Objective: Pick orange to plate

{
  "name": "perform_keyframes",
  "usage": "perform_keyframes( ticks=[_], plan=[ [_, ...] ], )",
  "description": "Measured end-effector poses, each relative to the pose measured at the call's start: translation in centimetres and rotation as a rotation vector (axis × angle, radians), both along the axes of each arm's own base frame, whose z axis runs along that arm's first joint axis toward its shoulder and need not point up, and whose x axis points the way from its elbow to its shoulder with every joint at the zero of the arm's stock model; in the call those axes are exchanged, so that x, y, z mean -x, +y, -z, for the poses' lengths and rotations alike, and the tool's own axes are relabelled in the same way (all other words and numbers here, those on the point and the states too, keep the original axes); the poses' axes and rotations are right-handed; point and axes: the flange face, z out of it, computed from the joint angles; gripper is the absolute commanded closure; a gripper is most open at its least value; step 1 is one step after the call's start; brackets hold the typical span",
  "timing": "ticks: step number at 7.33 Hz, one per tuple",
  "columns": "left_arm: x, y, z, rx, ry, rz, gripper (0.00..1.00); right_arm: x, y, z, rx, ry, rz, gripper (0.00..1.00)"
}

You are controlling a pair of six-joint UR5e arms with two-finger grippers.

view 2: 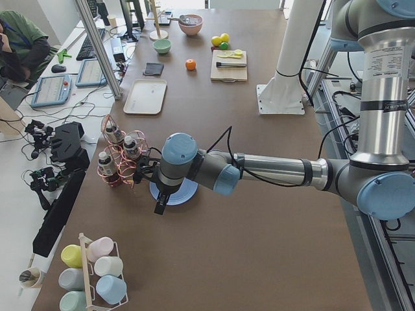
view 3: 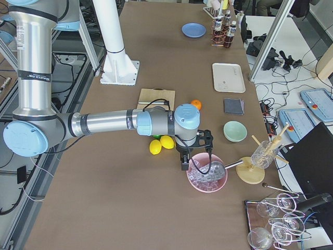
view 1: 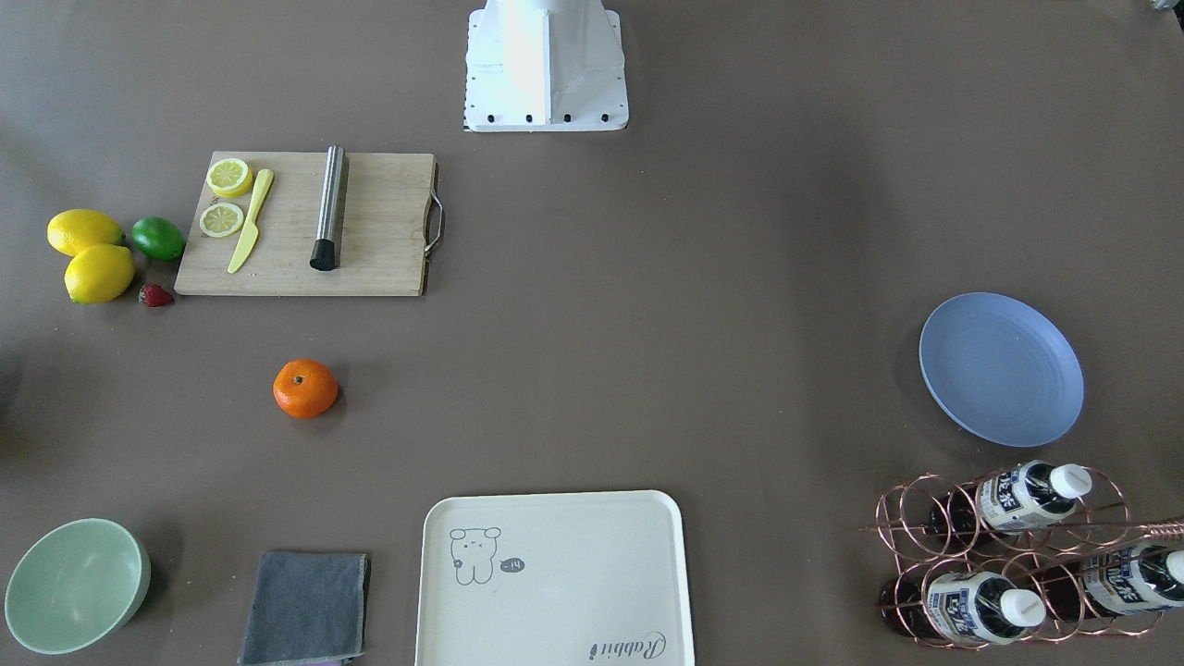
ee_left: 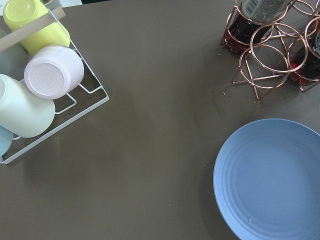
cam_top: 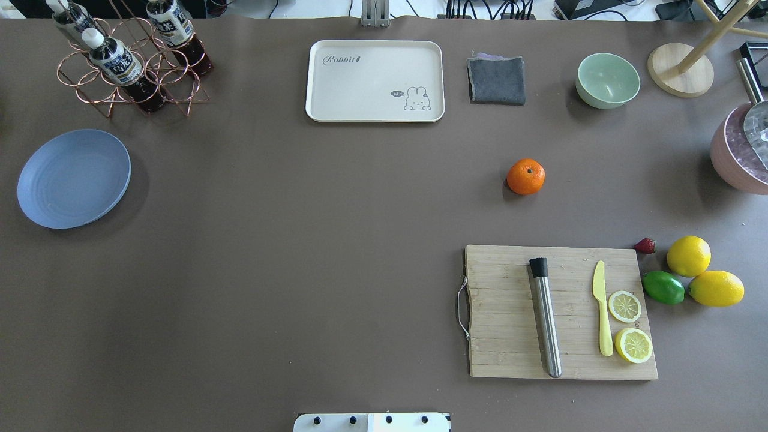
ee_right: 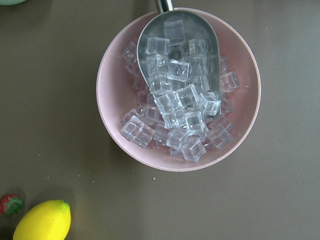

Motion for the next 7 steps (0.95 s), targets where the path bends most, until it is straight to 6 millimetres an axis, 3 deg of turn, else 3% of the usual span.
perform_keyframes(
  ticks=[7],
  plan=[
    [-0.05, 0.45, -0.67, 0.013, -0.002, -0.001, 0.02, -0.02, -0.66, 0.54, -0.01, 0.003, -0.003, 0.0]
  ],
)
